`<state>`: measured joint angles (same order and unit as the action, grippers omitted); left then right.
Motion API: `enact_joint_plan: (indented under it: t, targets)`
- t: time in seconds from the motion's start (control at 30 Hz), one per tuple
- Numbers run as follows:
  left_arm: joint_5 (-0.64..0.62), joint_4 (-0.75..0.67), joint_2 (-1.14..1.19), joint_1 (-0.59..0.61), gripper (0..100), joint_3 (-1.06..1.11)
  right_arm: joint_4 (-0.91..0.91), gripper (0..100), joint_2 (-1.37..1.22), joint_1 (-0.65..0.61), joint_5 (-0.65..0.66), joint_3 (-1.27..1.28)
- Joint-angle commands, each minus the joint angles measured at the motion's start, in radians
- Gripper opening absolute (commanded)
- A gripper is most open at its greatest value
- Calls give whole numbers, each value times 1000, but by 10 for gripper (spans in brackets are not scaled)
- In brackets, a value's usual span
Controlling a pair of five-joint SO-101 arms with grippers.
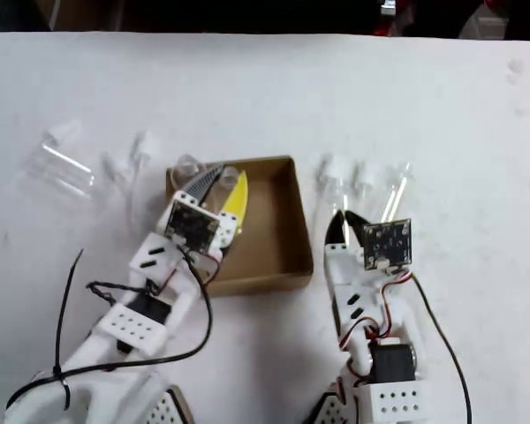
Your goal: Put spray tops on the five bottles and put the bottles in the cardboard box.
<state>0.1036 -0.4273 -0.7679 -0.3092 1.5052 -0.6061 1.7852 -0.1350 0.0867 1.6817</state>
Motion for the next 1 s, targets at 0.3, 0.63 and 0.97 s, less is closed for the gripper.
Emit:
enact_joint_plan:
  t: [0.3,0.63,0.97]
  targets:
    - [-61,12,-31,1,154,12,-7,19,-2,-5,-8,9]
    - [-71,12,-41,1,142,23,-7,19,-2,-5,-8,9]
    - [-106,152,-229,1,143,14,-7,19,-2,-5,-8,9]
